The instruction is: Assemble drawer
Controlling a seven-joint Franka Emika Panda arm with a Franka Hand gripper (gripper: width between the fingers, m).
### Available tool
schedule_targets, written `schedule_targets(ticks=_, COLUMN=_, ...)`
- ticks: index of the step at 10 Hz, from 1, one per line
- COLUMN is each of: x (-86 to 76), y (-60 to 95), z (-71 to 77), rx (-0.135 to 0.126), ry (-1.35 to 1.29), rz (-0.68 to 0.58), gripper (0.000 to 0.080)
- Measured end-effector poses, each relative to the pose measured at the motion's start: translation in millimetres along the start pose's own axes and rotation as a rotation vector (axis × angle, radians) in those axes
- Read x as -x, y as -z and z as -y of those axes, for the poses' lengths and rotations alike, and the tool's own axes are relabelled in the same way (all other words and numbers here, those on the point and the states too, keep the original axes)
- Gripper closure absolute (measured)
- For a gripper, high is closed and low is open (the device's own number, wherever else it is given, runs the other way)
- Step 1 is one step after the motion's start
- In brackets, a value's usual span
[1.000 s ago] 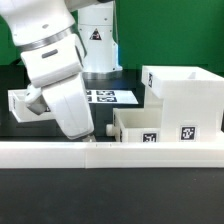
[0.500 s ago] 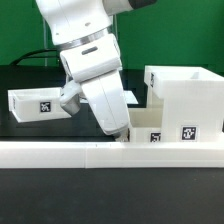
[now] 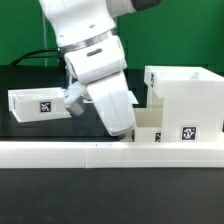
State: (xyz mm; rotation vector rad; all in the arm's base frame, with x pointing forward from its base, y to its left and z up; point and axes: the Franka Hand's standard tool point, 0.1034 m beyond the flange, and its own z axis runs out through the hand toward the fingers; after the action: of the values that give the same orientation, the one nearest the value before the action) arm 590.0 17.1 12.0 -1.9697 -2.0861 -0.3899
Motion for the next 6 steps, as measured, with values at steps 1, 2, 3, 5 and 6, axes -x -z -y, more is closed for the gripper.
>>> schedule_targets(ticks=1, x=-9.4, y=-0.9, z=-2.6, rx=-0.009, ry=0.016, rz=0.002, gripper=0.0150)
schedule_targets(ticks=2, x=-15.0, y=-0.7, z=-6.5, rx=-0.009, ry=0.037, rz=0.012, gripper=0.0150)
schedule_targets(ticks=3, x=-14.7, y=-0.2, z=-7.6, rx=-0.012, ry=0.046, rz=0.022, gripper=0.0150)
schedule_targets(ticks=5, x=6.0, y=5.7, z=-6.1, rx=-0.006, ry=0.042, rz=0.032, gripper=0.0150)
schedule_targets(ticks=6, x=31.8, y=12.5, z=-3.5, rx=0.004, ry=0.020, rz=0.045, gripper=0.0150)
